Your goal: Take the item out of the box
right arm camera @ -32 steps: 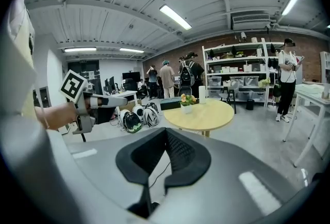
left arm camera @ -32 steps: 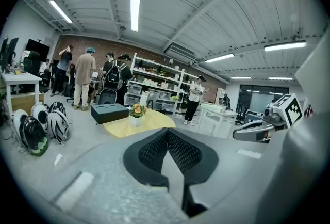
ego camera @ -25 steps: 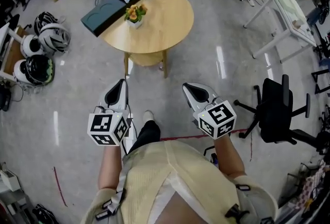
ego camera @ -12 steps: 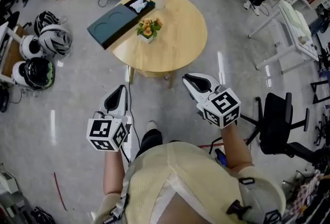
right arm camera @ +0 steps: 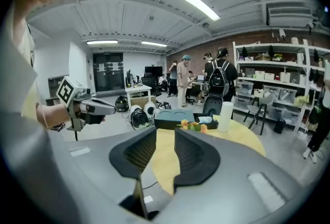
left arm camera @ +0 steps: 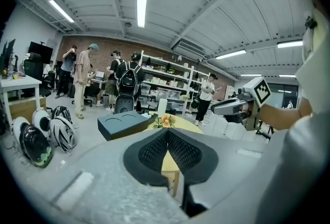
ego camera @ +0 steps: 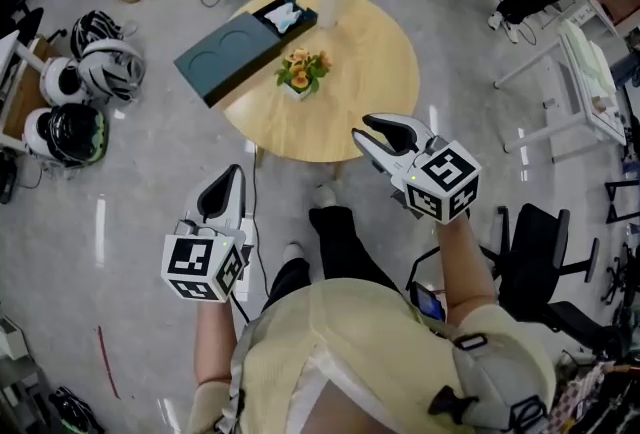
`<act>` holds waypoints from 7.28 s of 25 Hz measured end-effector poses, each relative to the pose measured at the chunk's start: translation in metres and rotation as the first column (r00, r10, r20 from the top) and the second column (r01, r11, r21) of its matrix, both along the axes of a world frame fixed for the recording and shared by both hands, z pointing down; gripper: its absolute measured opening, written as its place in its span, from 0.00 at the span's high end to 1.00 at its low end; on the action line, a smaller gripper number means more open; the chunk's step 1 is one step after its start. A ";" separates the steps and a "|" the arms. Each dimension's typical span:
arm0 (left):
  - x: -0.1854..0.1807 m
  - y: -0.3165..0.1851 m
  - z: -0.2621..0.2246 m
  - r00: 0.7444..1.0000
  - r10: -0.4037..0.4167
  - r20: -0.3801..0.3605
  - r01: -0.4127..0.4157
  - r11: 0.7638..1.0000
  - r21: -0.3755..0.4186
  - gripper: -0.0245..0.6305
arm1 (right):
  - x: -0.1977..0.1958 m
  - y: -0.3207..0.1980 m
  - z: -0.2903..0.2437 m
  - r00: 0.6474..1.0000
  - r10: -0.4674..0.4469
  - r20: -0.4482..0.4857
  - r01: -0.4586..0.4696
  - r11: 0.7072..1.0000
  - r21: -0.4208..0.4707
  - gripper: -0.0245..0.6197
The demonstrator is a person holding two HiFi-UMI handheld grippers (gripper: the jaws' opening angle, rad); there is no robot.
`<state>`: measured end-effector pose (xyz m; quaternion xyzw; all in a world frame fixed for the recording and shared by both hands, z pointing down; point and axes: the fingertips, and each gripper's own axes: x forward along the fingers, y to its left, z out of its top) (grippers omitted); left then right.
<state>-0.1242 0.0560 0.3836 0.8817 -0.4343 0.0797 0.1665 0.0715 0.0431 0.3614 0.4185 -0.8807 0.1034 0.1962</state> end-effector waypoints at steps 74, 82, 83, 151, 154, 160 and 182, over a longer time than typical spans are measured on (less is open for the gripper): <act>0.039 -0.341 0.091 0.988 -0.104 0.113 0.124 0.974 -0.188 0.93 | -0.059 -0.390 0.224 0.752 -0.508 -0.420 0.274 0.821 -0.501 0.57; 0.039 -0.346 0.096 0.991 -0.096 0.092 0.112 0.975 -0.193 0.93 | -0.058 -0.393 0.240 0.710 -0.533 -0.460 0.240 0.797 -0.554 0.59; 0.039 -0.346 0.097 0.991 -0.096 0.090 0.112 0.975 -0.193 0.93 | -0.061 -0.393 0.241 0.711 -0.539 -0.452 0.253 0.795 -0.551 0.60; 0.055 -0.255 0.013 0.969 -0.244 0.027 0.245 0.969 -0.041 0.95 | -0.006 -0.267 0.052 0.926 -0.282 -0.251 0.277 0.959 -0.056 0.83; 0.058 -0.248 0.011 0.966 -0.255 0.034 0.256 0.966 -0.036 0.95 | -0.001 -0.261 0.052 0.928 -0.285 -0.240 0.281 0.958 -0.053 0.83; 0.068 -0.238 0.007 0.960 -0.277 0.044 0.279 0.960 -0.032 0.95 | 0.012 -0.249 0.048 0.931 -0.296 -0.216 0.291 0.955 -0.053 0.83; 0.057 -0.237 -0.009 0.967 -0.254 -0.028 0.254 0.967 -0.015 0.95 | 0.012 -0.238 0.033 0.950 -0.263 -0.168 0.262 0.965 -0.030 0.84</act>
